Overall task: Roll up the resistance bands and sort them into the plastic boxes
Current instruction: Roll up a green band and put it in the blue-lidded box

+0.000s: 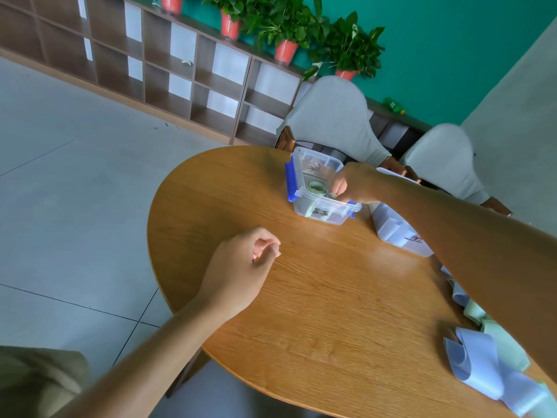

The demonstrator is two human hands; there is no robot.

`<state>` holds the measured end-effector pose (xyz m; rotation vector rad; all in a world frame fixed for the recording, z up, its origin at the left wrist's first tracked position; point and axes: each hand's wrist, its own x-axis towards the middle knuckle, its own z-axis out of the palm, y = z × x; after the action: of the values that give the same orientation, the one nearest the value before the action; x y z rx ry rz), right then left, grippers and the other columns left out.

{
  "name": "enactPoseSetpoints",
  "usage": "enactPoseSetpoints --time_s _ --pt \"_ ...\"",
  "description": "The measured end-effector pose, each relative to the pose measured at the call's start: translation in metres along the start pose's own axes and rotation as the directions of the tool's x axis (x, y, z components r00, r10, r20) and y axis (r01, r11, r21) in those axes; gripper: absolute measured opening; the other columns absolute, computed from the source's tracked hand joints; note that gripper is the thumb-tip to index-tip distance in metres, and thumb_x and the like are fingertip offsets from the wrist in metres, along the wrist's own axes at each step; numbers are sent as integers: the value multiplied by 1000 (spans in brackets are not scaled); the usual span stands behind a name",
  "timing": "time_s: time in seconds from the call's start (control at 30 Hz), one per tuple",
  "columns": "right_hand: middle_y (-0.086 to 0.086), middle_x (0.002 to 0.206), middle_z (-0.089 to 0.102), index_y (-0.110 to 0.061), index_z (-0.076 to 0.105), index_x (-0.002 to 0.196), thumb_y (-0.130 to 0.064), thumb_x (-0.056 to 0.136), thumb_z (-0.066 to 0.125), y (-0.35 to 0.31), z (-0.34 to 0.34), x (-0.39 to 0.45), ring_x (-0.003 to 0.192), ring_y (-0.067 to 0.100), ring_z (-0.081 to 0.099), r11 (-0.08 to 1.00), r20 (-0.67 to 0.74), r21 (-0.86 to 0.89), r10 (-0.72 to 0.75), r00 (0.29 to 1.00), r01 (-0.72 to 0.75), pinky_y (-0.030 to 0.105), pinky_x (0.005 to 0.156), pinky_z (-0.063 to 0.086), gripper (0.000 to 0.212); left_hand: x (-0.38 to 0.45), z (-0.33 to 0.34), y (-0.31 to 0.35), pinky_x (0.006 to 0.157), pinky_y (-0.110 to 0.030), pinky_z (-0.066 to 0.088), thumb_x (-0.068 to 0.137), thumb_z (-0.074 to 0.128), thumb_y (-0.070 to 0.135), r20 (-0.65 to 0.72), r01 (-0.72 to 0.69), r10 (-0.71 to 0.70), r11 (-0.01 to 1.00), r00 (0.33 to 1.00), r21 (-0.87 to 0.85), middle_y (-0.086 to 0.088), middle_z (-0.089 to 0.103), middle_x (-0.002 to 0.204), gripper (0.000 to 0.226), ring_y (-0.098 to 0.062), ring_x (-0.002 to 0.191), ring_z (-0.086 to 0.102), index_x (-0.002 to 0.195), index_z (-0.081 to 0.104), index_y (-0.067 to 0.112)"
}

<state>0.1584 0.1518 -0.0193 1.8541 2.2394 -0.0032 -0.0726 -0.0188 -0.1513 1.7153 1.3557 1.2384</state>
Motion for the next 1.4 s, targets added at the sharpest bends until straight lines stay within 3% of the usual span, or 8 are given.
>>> enactPoseSetpoints --time_s 0.3,0.57,0.77,0.9,1.07,1.4 --pt "-2 106 73 -16 75 108 -16 86 77 6 -4 4 92 13 65 997 47 75 -29 998 25 21 78 42 22 1 0 0 79 -13 50 99 59 30 5 -3 3 1000 1000 6 24 72 92 10 12 94 62 102 69 30" --pt "-3 108 74 -16 75 111 -11 86 76 9 -3 3 92 10 66 991 46 123 -48 998 42 21 85 45 25 1 0 1 80 -15 51 100 58 31 7 4 -4 1000 1000 14 24 72 92 11 11 94 62 102 68 31" --pt "-3 104 74 -17 76 108 -8 86 75 9 -2 3 90 9 65 992 47 123 -43 998 37 17 74 44 23 0 -1 3 84 -23 53 100 57 28 7 10 -10 1000 1000 7 24 73 91 12 11 92 63 101 69 30" --pt "-3 104 74 -19 76 104 -4 87 74 8 1 5 96 13 66 990 14 139 -11 1000 9 21 79 44 23 1 -1 4 83 -23 53 100 57 28 7 6 -6 1000 1000 5 23 73 91 12 12 92 63 100 69 30" --pt "-2 104 75 -20 76 101 0 85 73 7 1 7 93 12 65 988 6 153 5 1000 -6 12 66 40 26 1 -1 2 81 -19 53 100 58 29 5 0 0 1000 1000 12 24 72 91 11 12 92 63 101 69 30" --pt "-1 100 74 -21 78 101 -2 86 71 6 0 4 101 21 66 993 -11 114 45 999 -43 30 89 53 25 1 0 2 78 -11 50 100 58 28 4 -7 7 1000 1000 10 23 73 91 11 13 93 62 101 69 29"
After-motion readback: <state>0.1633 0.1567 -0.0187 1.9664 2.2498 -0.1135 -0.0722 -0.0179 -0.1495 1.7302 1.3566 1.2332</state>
